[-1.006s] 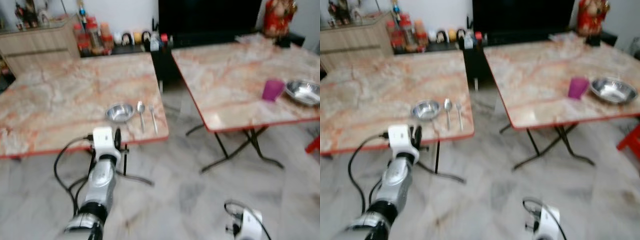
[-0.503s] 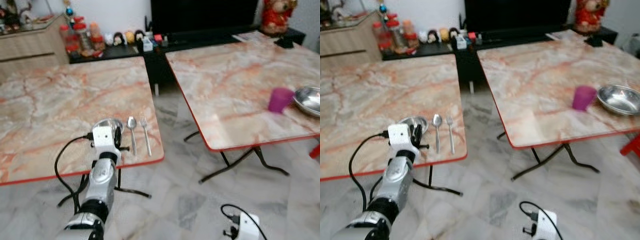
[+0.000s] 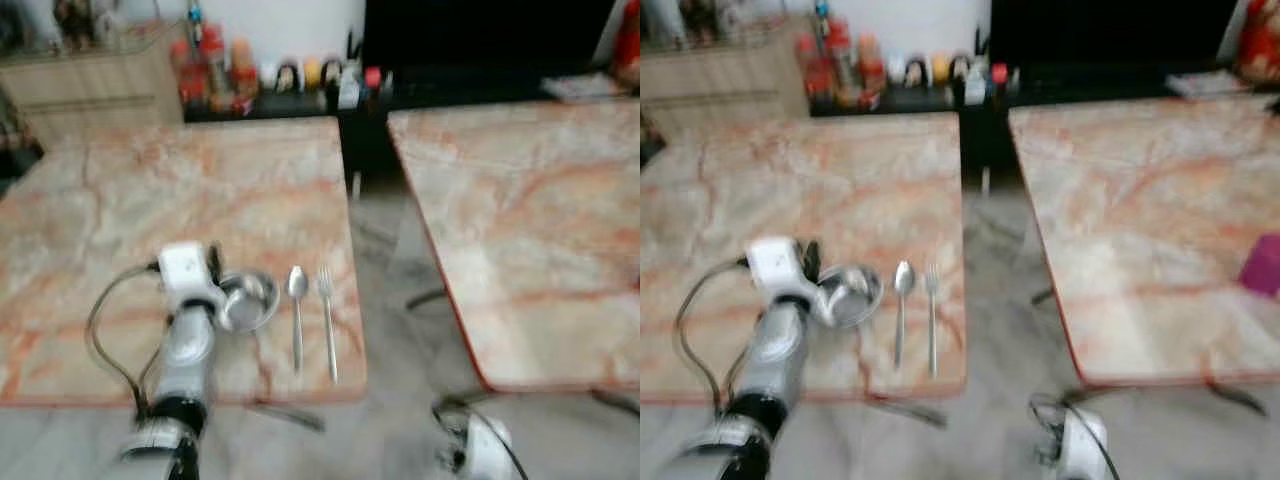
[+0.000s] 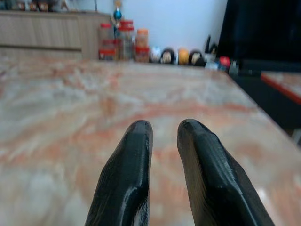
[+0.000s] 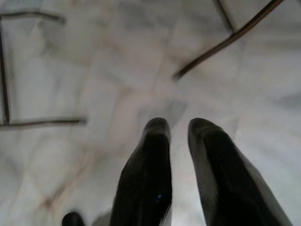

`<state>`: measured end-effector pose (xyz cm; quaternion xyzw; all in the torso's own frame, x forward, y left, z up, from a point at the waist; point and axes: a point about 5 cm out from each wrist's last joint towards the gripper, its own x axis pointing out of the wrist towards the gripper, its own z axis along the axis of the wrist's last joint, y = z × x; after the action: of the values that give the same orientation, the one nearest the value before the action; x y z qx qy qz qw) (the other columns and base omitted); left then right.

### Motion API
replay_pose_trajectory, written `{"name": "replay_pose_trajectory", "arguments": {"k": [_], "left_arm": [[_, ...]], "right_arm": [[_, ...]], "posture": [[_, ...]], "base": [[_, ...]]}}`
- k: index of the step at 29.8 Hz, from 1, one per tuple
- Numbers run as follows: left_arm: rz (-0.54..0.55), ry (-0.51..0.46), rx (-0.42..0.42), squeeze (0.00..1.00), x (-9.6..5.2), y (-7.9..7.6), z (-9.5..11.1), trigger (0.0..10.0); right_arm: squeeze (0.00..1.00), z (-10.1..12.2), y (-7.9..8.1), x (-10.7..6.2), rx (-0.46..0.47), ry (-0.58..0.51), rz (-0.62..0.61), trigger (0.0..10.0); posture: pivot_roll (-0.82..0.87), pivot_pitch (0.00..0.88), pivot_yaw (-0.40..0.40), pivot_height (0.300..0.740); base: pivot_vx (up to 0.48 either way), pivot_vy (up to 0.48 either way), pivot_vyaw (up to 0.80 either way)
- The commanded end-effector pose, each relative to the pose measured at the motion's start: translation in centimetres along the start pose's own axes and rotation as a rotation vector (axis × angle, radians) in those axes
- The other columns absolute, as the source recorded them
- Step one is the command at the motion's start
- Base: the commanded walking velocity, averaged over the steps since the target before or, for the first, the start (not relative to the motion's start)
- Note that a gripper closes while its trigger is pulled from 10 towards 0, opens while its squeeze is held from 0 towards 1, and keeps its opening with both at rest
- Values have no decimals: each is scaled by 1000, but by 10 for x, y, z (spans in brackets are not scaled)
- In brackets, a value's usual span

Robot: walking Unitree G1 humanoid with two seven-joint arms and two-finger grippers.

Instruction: Setting the table

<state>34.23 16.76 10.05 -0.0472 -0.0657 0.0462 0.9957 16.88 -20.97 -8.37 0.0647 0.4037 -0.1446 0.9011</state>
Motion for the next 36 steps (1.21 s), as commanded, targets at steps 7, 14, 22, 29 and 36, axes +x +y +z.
{"name": "replay_pose_trajectory", "arguments": {"k": [7,14,22,29,36], "left_arm": [[58,-74,-36,0,6,23,19,10000],[63,-91,-82,0,8,38,30,10000],[117,-85,-102,0,4,74,39,10000],[-61,88,-63,0,-7,79,28,10000],[-147,154,-55,1000,-20,82,23,10000]], "right_arm": [[0,2,13,1,18,-3,30,10000],[0,0,13,0,24,-2,27,10000],[0,-1,13,0,18,3,30,10000],[0,-3,14,-1,12,10,35,10000],[0,-5,16,-1,10,15,40,10000]], "posture": [[-33,0,26,740],[-36,0,31,740],[-23,0,29,740],[-21,0,36,740],[-12,0,40,740]], "base": [[69,0,0],[0,0,0],[0,0,0],[0,0,0],[0,0,0]]}}
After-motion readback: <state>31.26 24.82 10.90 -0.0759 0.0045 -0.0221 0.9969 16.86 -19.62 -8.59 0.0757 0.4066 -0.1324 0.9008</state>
